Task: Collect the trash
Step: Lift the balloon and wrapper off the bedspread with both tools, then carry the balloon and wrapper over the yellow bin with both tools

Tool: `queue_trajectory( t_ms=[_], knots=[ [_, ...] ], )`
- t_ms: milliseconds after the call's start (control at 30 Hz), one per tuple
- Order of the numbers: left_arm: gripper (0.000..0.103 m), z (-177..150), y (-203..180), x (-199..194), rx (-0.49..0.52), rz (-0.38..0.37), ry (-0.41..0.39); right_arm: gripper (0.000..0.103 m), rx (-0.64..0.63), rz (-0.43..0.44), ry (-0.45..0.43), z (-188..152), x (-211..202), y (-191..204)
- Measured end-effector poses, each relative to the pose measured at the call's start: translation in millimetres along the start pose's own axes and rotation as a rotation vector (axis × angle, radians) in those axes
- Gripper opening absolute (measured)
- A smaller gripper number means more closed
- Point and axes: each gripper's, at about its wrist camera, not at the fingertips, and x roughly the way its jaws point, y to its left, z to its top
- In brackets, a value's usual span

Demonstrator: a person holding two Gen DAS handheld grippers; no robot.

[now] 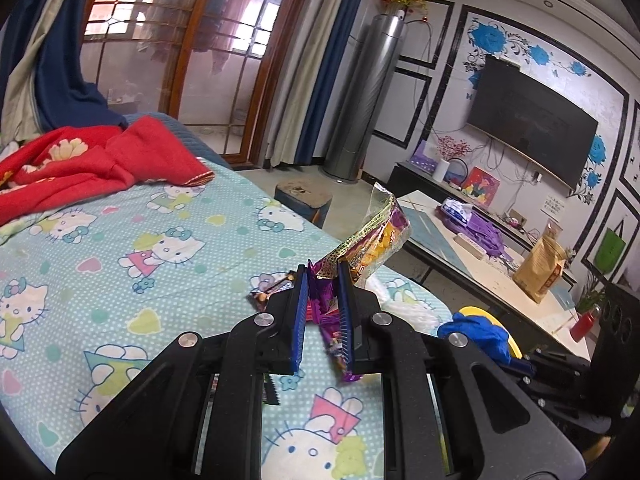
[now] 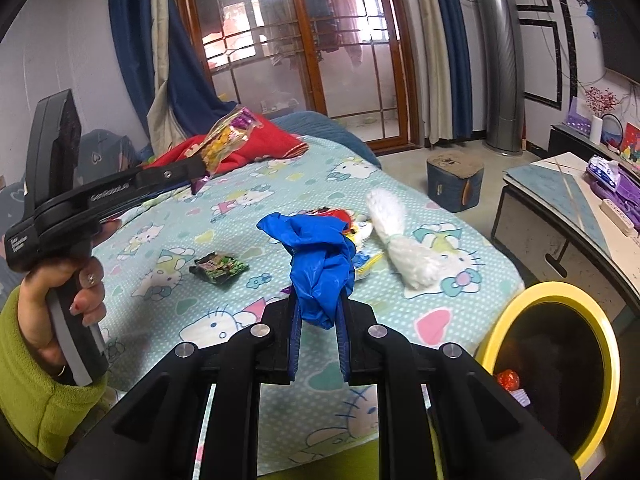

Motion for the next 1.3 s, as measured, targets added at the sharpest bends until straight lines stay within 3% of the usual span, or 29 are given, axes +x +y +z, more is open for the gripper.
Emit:
queue_trajectory(
  t_ms=[1300],
  knots=[
    [0.009,-27,-87,24,0.156,-0.178,0.091,0.015,0.181,-0.215,-0.073,-5,-52,-92]
  ],
)
